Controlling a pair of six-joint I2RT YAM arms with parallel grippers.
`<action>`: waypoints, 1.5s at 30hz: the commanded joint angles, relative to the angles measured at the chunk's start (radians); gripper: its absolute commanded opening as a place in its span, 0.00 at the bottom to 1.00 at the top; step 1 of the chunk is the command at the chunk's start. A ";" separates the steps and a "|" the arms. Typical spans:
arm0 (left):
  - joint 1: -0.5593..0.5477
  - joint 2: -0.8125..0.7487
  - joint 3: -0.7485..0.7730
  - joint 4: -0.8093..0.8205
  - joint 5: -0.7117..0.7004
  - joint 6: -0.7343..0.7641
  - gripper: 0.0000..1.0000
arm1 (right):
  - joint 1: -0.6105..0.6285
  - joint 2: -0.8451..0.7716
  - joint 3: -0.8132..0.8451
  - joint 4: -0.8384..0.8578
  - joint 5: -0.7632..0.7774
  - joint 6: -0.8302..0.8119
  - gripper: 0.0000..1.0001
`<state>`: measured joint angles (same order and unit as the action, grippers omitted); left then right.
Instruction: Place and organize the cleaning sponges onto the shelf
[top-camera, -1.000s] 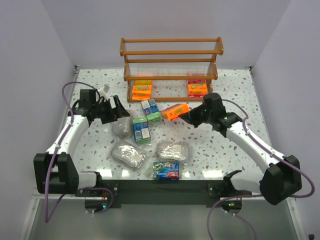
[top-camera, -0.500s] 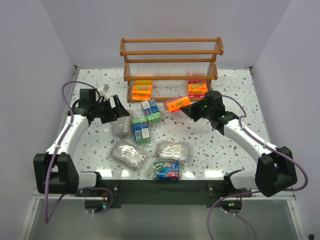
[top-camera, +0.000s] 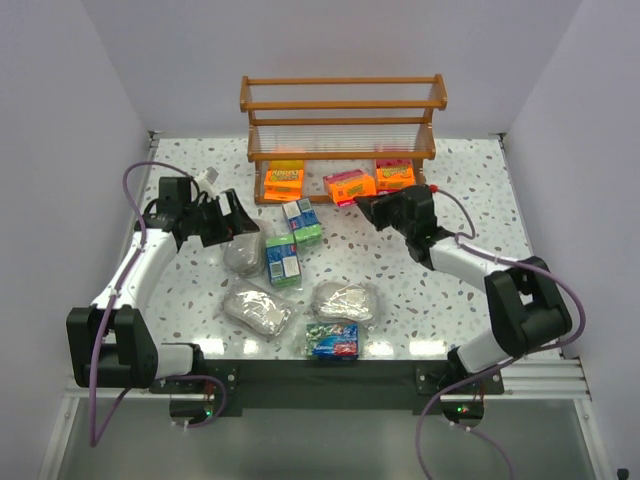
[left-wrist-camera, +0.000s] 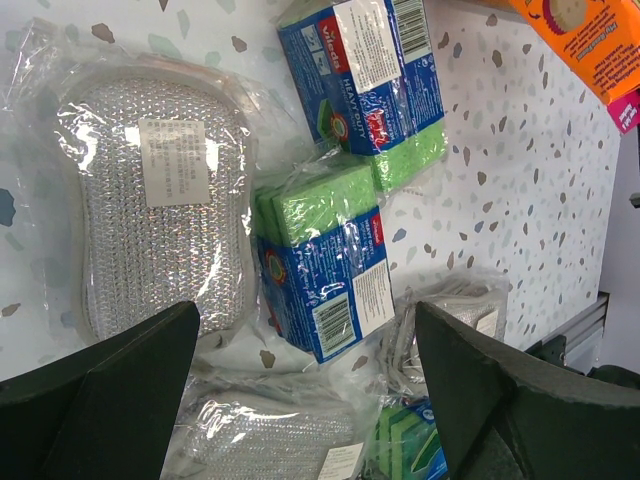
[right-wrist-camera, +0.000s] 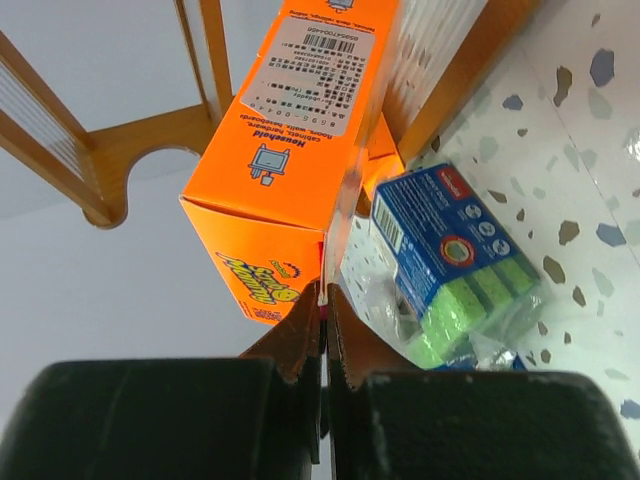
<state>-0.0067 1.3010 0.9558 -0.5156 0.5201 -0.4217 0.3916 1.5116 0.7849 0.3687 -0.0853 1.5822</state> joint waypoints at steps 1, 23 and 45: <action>0.001 -0.009 0.031 -0.003 0.003 0.029 0.94 | -0.003 0.054 0.019 0.140 0.068 0.016 0.00; 0.001 0.009 0.044 -0.017 -0.006 0.037 0.94 | 0.030 0.386 0.233 0.077 0.182 0.094 0.00; 0.001 0.023 0.069 -0.035 -0.011 0.043 0.94 | 0.064 0.533 0.375 -0.059 0.294 0.214 0.01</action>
<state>-0.0067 1.3159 0.9817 -0.5476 0.5045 -0.4004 0.4496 2.0167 1.1191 0.3485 0.1535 1.7668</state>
